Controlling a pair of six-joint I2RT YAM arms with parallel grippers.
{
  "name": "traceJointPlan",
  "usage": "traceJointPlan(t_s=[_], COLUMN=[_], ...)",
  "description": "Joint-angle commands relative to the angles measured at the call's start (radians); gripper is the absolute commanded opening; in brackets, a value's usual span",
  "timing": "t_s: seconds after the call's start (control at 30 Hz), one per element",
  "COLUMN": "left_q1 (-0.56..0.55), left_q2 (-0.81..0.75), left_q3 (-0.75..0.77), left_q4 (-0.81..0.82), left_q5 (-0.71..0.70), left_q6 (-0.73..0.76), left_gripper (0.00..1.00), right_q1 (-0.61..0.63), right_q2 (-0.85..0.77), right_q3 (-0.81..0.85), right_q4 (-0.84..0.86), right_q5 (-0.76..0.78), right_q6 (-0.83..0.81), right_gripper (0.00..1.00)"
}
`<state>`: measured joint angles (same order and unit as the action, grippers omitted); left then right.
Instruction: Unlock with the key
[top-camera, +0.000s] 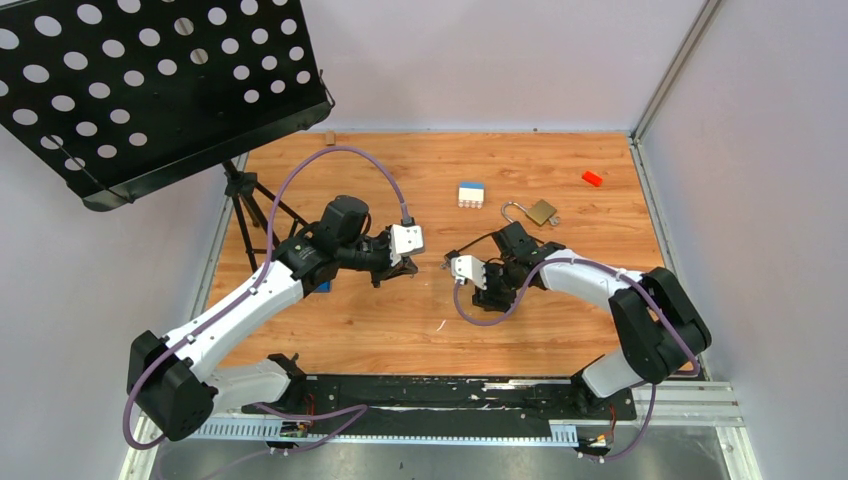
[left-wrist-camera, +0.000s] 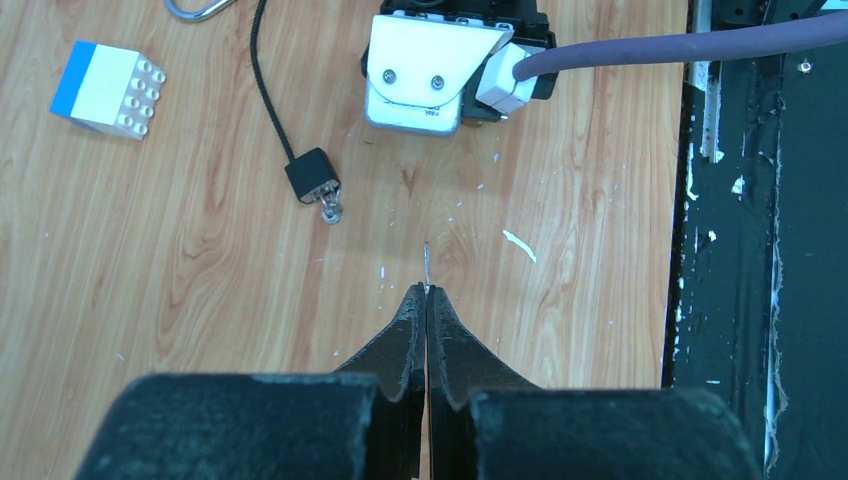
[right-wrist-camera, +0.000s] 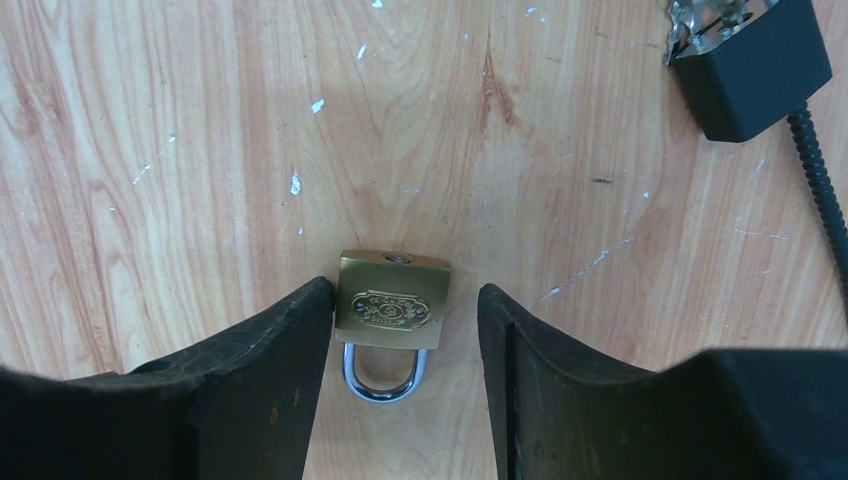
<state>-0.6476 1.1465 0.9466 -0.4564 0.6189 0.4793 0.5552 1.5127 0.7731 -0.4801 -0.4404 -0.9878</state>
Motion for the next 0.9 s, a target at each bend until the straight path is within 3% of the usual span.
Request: traceJointPlan(t_s=[0.0,0.43,0.67,0.87], left_q1=[-0.002,-0.003,-0.001,-0.002], left_q2=[-0.025,-0.034,-0.037,-0.028], left_q3=[0.017,0.006,0.004,0.014], left_q4=[-0.004,-0.002,-0.005,-0.009], left_q5=[0.002,-0.003,-0.005,0.014], left_q6=[0.019,0.024,0.032,0.035], left_gripper=[0.00,0.00,0.00,0.00], right_q1=[0.007,0.008,-0.001,-0.014], right_q2=[0.009,0.051,0.040,-0.077], right_q3=[-0.051,-0.053,0.014,0.111], right_q4=[-0.119,-0.107,-0.143,-0.179], right_q5=[0.019,0.046,0.022,-0.132], right_q6=[-0.041,-0.033,-0.025,-0.024], right_gripper=[0.55,0.36,0.01,0.00])
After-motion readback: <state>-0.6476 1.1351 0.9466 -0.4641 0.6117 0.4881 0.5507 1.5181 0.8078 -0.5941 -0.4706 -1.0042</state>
